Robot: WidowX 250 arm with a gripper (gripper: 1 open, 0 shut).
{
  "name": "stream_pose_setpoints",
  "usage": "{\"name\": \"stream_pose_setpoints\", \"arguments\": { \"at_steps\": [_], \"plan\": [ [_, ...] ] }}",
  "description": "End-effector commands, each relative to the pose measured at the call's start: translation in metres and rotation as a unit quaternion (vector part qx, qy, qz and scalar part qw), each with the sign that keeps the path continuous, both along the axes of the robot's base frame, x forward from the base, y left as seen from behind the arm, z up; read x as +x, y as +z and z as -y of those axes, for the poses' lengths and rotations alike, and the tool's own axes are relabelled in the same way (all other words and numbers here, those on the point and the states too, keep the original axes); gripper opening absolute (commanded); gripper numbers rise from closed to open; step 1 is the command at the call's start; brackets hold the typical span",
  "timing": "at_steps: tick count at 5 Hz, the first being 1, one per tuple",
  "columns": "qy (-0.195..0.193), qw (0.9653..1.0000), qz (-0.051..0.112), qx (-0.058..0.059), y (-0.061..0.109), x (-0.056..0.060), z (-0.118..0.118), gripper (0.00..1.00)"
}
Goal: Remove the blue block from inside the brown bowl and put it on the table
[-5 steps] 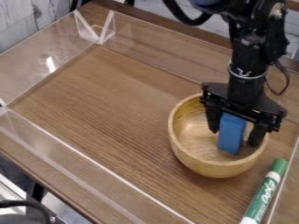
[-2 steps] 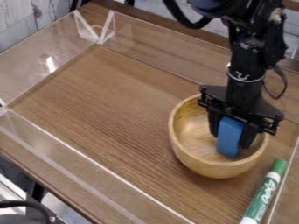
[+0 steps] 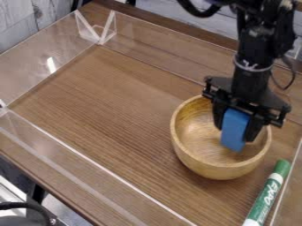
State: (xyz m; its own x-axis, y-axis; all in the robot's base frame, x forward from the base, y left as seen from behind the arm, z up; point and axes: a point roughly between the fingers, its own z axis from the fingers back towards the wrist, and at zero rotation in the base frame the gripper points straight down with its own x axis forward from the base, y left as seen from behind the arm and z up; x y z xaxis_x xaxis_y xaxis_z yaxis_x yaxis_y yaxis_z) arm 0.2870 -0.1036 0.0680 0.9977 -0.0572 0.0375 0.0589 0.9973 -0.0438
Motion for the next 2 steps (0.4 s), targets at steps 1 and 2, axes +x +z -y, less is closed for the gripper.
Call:
{"name": "stream_pose_setpoints", "arguments": {
  "at_steps": [1,2],
  "plan": [
    [-0.002,0.9981,0.061,-0.009,0.052,0.015,-0.001,0.00],
    [-0.002,0.9960,0.089,-0.009,0.081,0.023,-0.012,0.00]
  ]
}}
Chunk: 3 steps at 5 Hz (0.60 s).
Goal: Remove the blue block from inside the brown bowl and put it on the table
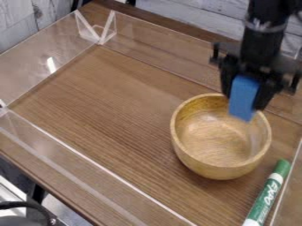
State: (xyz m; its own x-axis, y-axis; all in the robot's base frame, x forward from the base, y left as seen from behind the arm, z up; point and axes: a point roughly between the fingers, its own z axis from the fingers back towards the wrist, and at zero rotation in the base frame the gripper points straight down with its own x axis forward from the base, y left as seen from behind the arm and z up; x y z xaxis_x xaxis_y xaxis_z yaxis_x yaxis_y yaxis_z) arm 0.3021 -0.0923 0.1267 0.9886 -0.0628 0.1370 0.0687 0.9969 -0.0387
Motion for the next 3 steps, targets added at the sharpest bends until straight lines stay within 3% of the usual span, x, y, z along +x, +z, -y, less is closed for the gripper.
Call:
{"name": "stream_pose_setpoints", "arguments": {
  "at_steps": [1,3],
  "plan": [
    [0.001,0.9985,0.055,-0.002,0.045,0.002,-0.011,0.00],
    [0.002,0.9987,0.051,0.003,0.018,-0.014,-0.009,0.00]
  ]
}}
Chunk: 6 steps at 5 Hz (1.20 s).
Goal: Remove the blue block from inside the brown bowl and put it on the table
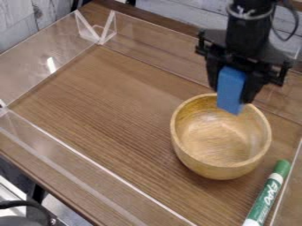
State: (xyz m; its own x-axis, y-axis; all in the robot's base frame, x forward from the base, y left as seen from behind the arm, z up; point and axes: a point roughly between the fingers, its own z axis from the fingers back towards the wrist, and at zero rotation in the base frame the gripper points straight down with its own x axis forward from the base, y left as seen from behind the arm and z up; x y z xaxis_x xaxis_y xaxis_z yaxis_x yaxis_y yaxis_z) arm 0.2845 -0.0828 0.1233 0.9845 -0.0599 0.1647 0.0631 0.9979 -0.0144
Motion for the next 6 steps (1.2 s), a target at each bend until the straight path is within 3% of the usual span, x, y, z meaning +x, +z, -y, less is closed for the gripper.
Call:
{"name": "stream_pose_setpoints", "arguments": {
  "at_steps": [1,6],
  "plan": [
    [-0.001,0.9993,0.038,-0.004,0.011,0.005,0.003,0.00],
    [-0.007,0.9966,0.081,-0.008,-0.004,0.024,-0.008,0.00]
  ]
}}
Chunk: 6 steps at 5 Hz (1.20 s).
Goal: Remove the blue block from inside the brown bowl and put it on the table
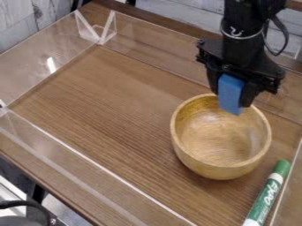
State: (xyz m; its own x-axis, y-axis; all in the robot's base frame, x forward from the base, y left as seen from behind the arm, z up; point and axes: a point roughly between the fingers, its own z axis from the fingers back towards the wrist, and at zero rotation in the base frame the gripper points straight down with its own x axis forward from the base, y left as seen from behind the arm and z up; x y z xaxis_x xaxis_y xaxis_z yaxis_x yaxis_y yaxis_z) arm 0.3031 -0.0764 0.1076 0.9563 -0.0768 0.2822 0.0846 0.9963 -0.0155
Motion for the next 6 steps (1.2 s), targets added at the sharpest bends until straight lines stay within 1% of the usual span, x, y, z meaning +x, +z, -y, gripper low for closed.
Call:
{"name": "stream_pose_setpoints", "arguments": {
  "at_steps": [1,2,4,5,6],
  "plan": [
    [0.001,0.9997,0.026,-0.004,0.011,0.006,-0.001,0.00],
    [0.000,0.9997,0.024,-0.004,0.010,0.005,0.000,0.00],
    [-0.002,0.9995,0.031,-0.004,0.011,0.005,0.003,0.00],
    [-0.003,0.9995,0.032,-0.003,0.012,0.005,0.004,0.00],
    [0.006,0.9991,0.042,0.003,0.019,0.009,-0.013,0.00]
  ]
}}
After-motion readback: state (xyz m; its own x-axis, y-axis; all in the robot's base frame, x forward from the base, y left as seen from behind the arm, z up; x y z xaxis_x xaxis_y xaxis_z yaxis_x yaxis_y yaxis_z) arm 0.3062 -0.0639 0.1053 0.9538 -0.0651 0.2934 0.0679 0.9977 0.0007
